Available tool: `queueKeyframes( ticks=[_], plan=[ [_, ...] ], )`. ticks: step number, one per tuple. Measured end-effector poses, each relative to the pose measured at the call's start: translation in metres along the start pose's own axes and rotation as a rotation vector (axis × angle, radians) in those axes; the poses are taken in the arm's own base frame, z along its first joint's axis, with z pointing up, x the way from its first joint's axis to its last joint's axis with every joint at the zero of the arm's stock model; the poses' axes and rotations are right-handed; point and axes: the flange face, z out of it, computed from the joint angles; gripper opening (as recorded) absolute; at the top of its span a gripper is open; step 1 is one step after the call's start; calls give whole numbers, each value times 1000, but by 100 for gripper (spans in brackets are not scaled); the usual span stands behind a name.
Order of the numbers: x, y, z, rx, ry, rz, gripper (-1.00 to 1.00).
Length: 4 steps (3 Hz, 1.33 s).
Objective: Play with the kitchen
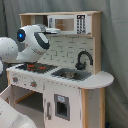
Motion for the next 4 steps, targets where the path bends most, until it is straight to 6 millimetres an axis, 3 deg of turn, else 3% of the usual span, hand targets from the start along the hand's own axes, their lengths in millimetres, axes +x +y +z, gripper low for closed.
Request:
queueKeyframes(
  ticks=[1, 2, 3, 4],
  plan=[
    [-3, 1, -6, -8, -1, -7, -100],
    [-3, 4, -8, -15, -4, -10, 100],
    [-4, 32, -34, -54, -55, -53, 100],
    [-24, 73, -71, -136, -149, -81, 100]
  ],
)
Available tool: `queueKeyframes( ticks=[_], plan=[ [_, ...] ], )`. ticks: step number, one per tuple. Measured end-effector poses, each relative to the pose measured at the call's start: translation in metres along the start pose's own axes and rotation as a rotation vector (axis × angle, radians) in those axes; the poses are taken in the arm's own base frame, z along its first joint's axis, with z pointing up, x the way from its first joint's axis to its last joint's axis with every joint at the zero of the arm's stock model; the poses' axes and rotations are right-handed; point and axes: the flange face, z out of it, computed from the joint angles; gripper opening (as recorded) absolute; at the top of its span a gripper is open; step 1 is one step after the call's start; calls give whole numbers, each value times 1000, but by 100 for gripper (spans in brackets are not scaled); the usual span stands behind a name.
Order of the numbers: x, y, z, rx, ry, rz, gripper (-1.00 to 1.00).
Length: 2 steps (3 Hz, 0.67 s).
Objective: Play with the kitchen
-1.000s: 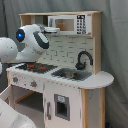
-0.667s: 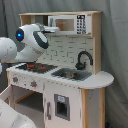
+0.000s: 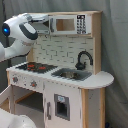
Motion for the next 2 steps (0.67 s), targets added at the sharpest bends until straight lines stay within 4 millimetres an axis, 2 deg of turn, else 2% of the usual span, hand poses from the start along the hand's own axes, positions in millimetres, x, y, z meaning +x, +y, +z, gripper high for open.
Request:
queueKeyframes(
  ticks=[1, 2],
  plan=[
    [13, 32, -11, -46, -26, -6, 100],
    [23, 51, -14, -74, -55, 1, 100]
  ],
)
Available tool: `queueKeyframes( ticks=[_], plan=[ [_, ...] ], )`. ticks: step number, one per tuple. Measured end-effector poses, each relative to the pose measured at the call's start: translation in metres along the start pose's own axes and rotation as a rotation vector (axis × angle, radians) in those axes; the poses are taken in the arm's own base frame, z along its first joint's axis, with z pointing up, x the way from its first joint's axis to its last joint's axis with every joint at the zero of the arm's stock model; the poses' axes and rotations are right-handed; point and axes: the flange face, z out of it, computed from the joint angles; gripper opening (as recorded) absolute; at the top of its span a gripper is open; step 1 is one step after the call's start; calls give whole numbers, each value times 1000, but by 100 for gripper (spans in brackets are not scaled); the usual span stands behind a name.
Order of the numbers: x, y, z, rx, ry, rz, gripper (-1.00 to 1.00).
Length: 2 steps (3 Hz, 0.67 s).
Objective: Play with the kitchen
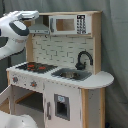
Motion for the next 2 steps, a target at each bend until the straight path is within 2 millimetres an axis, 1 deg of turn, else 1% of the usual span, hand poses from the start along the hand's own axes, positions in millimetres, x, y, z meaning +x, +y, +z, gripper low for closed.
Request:
queueKeyframes(
  ticks=[2],
  plan=[
    [18, 26, -3, -50, -66, 63, 100]
  ],
)
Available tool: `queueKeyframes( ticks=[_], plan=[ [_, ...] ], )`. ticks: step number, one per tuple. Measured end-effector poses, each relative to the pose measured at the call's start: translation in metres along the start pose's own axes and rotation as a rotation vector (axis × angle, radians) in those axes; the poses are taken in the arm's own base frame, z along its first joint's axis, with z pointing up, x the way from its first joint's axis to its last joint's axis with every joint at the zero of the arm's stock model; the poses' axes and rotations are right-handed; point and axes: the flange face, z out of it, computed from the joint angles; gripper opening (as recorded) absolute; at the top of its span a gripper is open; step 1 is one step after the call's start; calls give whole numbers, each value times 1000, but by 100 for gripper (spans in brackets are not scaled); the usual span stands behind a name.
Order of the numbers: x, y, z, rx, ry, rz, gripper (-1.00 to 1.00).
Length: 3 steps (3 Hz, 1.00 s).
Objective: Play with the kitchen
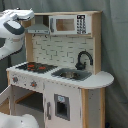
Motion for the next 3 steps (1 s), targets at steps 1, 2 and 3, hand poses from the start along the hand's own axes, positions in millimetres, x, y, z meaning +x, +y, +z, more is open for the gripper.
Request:
queueKeyframes(
  ticks=[1, 2, 3],
  plan=[
    [15, 8, -1, -20, -38, 42, 100],
    [27, 9, -1, -30, -62, 80, 100],
    [40, 9, -1, -40, -87, 122, 100]
  ],
)
